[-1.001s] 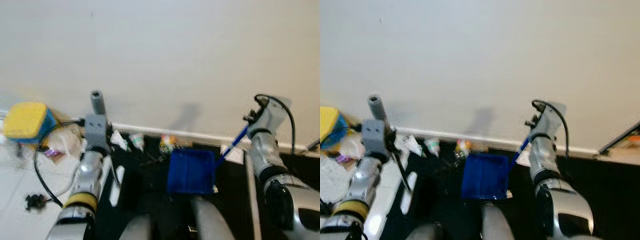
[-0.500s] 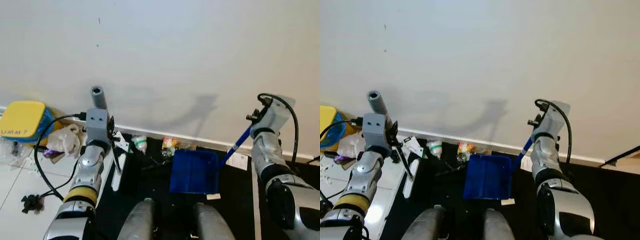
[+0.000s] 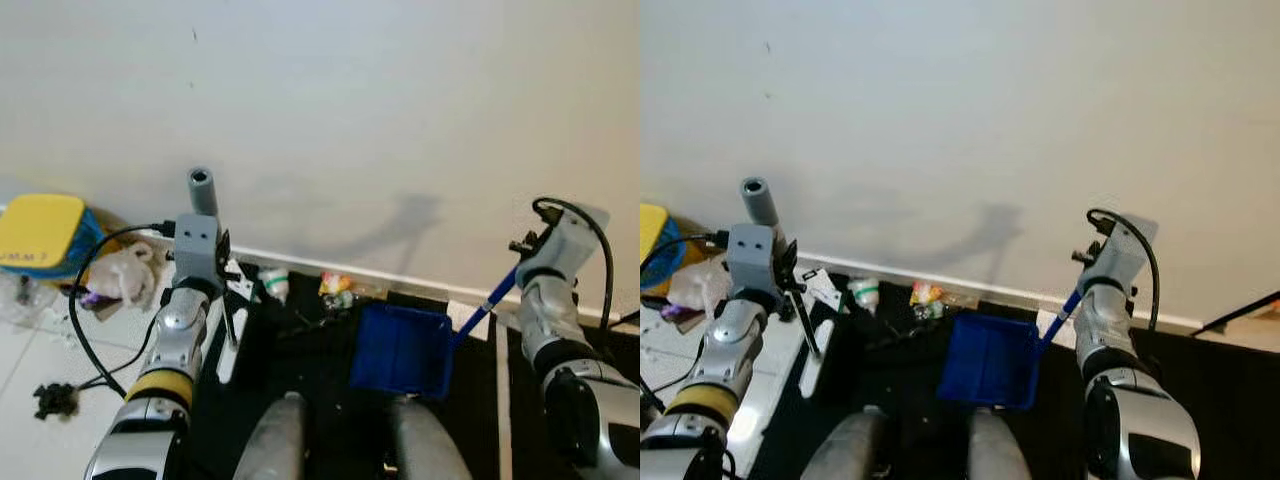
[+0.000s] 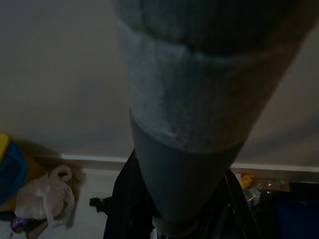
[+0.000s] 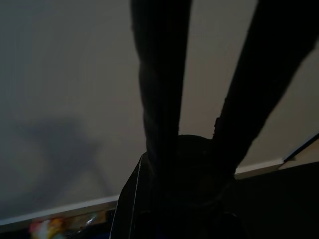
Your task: Sweep floor
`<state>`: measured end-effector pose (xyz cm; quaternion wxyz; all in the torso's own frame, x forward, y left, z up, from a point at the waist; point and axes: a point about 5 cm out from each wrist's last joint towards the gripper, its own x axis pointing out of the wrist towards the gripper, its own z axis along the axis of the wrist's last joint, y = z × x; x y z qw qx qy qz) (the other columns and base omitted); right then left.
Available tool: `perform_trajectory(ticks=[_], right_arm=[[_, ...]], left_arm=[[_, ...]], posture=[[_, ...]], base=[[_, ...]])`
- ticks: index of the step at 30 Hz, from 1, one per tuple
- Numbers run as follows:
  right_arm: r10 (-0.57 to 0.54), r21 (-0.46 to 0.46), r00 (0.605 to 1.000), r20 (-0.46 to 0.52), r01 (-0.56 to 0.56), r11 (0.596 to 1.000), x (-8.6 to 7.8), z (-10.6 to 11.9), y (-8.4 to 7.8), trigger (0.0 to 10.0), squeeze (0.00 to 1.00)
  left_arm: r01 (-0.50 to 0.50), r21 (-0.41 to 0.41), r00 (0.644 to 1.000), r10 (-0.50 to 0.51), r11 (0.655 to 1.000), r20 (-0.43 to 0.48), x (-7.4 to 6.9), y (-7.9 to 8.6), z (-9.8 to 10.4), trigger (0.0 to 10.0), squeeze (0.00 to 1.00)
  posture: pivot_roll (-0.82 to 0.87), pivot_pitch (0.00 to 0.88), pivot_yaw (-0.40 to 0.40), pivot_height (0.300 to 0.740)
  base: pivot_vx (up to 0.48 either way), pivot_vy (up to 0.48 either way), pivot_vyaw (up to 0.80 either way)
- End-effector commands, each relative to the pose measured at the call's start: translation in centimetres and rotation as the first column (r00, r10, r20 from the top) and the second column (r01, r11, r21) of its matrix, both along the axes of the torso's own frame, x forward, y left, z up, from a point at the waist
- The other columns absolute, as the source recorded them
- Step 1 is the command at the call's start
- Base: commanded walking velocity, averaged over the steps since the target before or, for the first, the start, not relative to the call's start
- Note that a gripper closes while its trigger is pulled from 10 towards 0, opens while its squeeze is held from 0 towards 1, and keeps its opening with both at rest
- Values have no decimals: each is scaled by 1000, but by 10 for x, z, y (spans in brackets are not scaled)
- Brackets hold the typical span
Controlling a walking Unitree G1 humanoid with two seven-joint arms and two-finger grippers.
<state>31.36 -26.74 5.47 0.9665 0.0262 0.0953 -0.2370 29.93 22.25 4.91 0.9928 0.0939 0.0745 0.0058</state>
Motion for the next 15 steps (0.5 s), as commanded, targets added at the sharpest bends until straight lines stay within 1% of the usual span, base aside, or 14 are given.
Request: perform_trajectory(ticks=[1,2,3,10,11,13,15], right_arm=[[-23,-18,1000,15,23,1000,-1,5,-8,10000,0],[-40,-30,999,12,40,999,-3,5,-13,10000,0],[-46,-31,999,11,46,998,-3,5,-14,10000,0],[-66,-26,998,1,66,998,-6,3,-17,10000,0],[-89,21,996,-3,89,996,-5,2,-16,10000,0],[-94,36,996,-6,94,995,-5,1,-16,10000,0],[-103,55,995,-18,104,993,-5,-1,-15,10000,0]], left_arm=[[2,0,1000,-2,1000,-1,0,0,0,10000,0],[4,3,1000,-4,1000,-1,0,0,-1,10000,0],[4,4,1000,-4,1000,-1,0,1,-1,10000,0],[12,19,1000,-12,1000,8,1,2,2,10000,0],[26,42,1000,-27,999,15,5,4,6,10000,0],[31,49,999,-32,998,18,6,5,8,10000,0],[31,70,999,-34,997,41,10,8,14,10000,0]], posture=[[28,72,-8,740],[25,70,-8,740],[25,70,-8,740],[24,74,-2,740],[31,102,4,740],[34,113,3,740],[51,164,4,740]], base=[[0,0,0],[0,0,0],[0,0,0],[0,0,0],[0,0,0],[0,0,0],[0,0,0]])
